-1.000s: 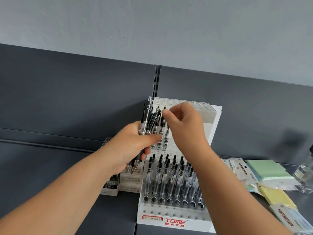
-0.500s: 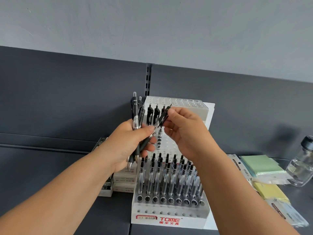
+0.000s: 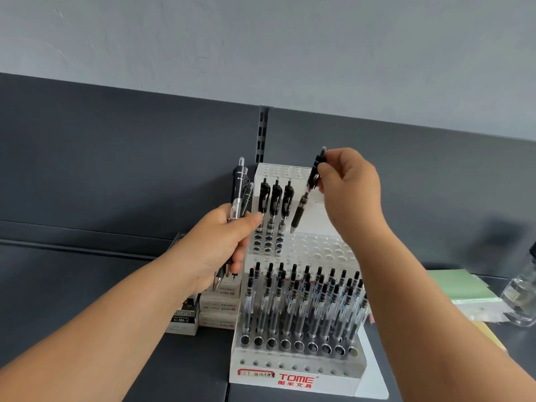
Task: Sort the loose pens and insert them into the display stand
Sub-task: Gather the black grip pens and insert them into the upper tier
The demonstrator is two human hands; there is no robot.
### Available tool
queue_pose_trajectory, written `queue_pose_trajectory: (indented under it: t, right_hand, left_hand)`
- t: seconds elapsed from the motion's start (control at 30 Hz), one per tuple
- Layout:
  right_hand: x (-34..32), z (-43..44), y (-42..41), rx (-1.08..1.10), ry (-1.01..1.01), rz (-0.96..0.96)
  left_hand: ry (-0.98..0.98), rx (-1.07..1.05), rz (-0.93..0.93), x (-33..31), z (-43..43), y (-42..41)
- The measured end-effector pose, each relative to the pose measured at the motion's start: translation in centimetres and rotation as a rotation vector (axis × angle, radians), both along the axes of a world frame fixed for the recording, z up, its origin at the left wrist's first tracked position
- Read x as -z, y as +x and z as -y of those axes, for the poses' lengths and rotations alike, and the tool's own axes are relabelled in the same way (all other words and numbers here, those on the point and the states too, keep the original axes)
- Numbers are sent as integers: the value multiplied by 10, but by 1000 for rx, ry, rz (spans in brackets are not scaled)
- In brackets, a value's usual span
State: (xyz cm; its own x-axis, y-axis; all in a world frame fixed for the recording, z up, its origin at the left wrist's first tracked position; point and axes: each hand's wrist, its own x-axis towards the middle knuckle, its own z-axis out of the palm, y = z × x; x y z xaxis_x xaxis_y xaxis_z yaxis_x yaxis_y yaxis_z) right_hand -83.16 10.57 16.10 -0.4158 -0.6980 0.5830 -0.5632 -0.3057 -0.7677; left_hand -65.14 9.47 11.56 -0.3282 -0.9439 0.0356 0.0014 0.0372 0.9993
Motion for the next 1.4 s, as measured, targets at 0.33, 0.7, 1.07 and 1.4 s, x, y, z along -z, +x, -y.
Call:
queue_pose_trajectory:
  t: [0.33, 0.7, 1.07, 1.4]
  right_hand:
    - [33, 8, 8, 19, 197, -119]
    - [17, -22, 21, -63, 79, 12]
    - [-5, -28, 1, -305, 139, 610]
    - [4, -29, 2, -591, 135, 763]
  left_hand:
    - [58, -22, -27, 3, 2, 3]
    - [-52, 39, -36, -6, -10, -9]
    - [48, 59, -123, -6, -12, -13]
    - [31, 103, -71, -8, -14, -13]
